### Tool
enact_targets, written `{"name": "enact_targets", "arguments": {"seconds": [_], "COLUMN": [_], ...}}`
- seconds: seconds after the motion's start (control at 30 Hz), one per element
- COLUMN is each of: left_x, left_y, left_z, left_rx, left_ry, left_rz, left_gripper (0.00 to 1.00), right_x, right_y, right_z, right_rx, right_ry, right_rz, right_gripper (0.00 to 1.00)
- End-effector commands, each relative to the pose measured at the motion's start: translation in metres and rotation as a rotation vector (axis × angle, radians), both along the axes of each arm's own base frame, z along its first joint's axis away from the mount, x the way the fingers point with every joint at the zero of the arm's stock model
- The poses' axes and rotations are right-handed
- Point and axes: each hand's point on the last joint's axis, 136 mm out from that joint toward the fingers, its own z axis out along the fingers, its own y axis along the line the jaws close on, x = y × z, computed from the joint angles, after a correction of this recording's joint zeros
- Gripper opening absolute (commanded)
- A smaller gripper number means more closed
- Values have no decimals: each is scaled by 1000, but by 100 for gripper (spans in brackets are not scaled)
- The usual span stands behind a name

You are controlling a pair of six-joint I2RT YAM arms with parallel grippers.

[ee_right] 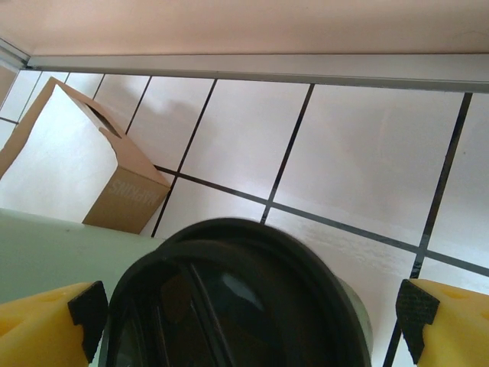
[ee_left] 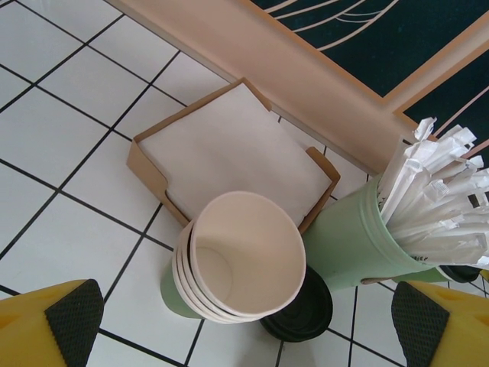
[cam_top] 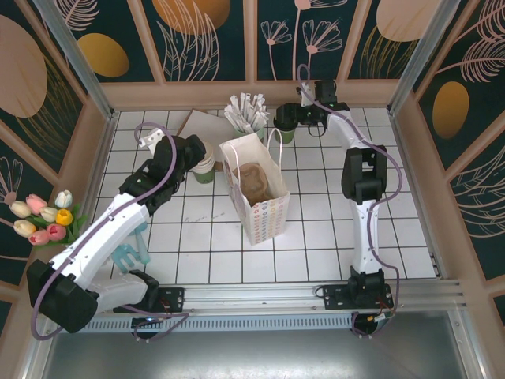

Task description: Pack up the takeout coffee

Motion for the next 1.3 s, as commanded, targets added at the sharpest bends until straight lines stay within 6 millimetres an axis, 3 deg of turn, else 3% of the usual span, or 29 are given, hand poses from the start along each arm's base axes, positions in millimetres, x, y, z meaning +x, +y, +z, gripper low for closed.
{"name": "enact_targets", "arguments": {"seconds": [0.0,0.37,0.8,0.93,1.27], "left_x": [-5,-5,-9,-9,-9], "left_y": [6,0,0,-1,0], "left_z": [-6,-10,-15,-17,-17], "left_rx": [-10,-21,-19,-20,-15], "left_ry": [9,17,29,31,29], "left_rz": [18,-14,-25,-29,-33], "left_gripper": [98,99,98,99,98], "right_x": [-1,-13,-15,-13,-18], "right_y": [6,13,13,12,2], "right_z": [1,30,-8,-5,17], "right_rx": [32,63,4,-3,39], "right_ry": [22,-2,41,31,13], "right_rz": [17,57,78,69,31], "right_gripper": [99,99,99,99,83]}}
